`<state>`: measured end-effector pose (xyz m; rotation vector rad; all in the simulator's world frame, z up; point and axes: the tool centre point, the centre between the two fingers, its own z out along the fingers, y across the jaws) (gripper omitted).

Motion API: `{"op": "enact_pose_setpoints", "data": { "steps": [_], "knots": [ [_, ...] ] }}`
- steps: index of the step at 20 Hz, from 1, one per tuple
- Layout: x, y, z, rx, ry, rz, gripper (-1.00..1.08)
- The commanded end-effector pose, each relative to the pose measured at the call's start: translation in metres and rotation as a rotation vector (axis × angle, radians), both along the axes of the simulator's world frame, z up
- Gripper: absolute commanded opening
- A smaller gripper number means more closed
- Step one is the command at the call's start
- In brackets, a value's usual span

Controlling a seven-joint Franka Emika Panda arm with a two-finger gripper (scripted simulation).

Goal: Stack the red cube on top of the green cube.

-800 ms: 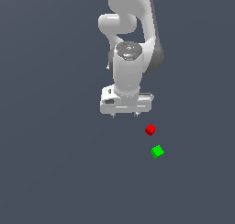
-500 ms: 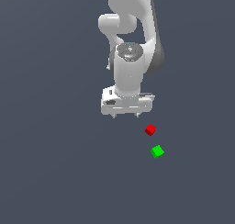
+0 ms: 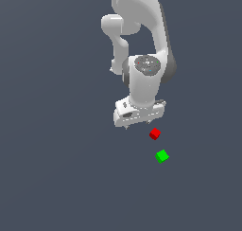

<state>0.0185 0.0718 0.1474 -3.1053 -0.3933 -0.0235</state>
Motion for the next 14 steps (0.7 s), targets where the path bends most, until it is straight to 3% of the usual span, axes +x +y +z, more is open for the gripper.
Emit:
{"op": "enact_pose_setpoints", "data": {
  "steps": [1,8,14],
  "knots": [
    [0.002,0.017,-0.012,-0.001,0.002,0.085,1.00],
    [-0.003,0.069,-0.048,-0.008,0.006,0.356,1.00],
    [-0.012,0.097,-0.069,-0.013,0.008,0.508,1.00]
  ]
}}
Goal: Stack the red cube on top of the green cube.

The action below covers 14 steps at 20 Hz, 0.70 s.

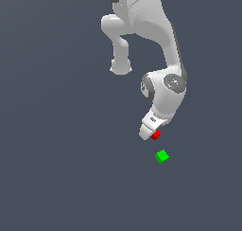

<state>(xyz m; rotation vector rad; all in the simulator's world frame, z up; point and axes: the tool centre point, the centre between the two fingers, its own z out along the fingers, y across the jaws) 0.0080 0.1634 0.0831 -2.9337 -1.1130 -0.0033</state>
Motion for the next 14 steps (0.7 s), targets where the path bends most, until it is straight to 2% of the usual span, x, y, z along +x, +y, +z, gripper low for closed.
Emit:
{"op": "enact_pose_setpoints", "data": {
  "steps": [1,6,14],
  "knots": [
    [-0.003,0.009,-0.007,-0.002,0.000,0.051,1.00],
    [-0.008,0.016,-0.013,-0.004,0.000,0.096,1.00],
    [-0.008,0.016,-0.026,-0.004,0.001,0.092,1.00]
  ]
}}
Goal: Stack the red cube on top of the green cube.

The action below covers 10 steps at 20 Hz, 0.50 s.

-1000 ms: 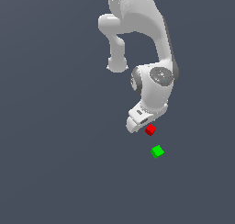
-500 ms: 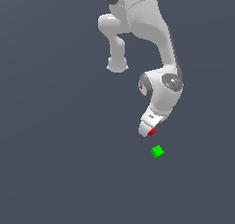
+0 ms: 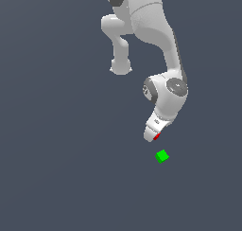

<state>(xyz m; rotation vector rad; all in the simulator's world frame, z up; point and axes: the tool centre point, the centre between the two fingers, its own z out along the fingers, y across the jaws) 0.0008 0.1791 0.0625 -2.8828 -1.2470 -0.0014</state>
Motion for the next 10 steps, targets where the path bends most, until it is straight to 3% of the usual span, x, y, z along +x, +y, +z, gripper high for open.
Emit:
{"op": "enact_pose_setpoints", "data": {
  "steps": [1,10],
  "knots": [
    [-0.001,0.000,-0.011,0.000,0.001,0.002,1.00],
    [-0.001,0.000,-0.043,-0.001,0.001,0.006,1.00]
  ]
}}
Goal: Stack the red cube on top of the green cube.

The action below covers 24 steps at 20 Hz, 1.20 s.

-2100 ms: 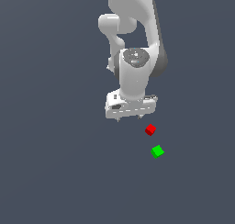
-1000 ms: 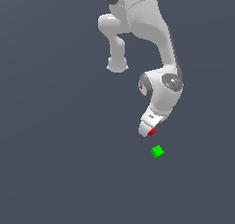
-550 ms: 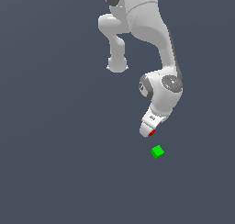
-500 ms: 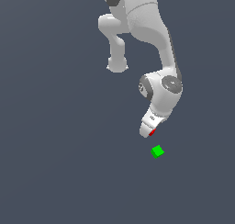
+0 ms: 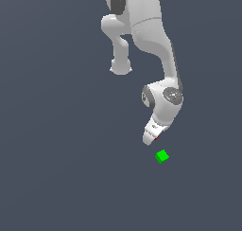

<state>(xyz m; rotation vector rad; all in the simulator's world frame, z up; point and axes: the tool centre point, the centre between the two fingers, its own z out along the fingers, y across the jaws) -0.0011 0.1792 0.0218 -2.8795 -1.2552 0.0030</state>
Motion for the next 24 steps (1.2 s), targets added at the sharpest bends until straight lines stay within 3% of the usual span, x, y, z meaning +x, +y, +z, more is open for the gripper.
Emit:
{"op": "enact_pose_setpoints", "data": {
  "steps": [1,2,15,24],
  "knots": [
    [0.001,0.000,-0.002,0.000,-0.002,0.000,1.00],
    [0.001,0.000,-0.002,0.000,-0.002,0.000,-1.00],
    [0.001,0.000,0.001,0.000,-0.002,0.000,-1.00],
    [0.000,0.000,0.043,0.000,-0.002,0.000,-1.00]
  ]
}}
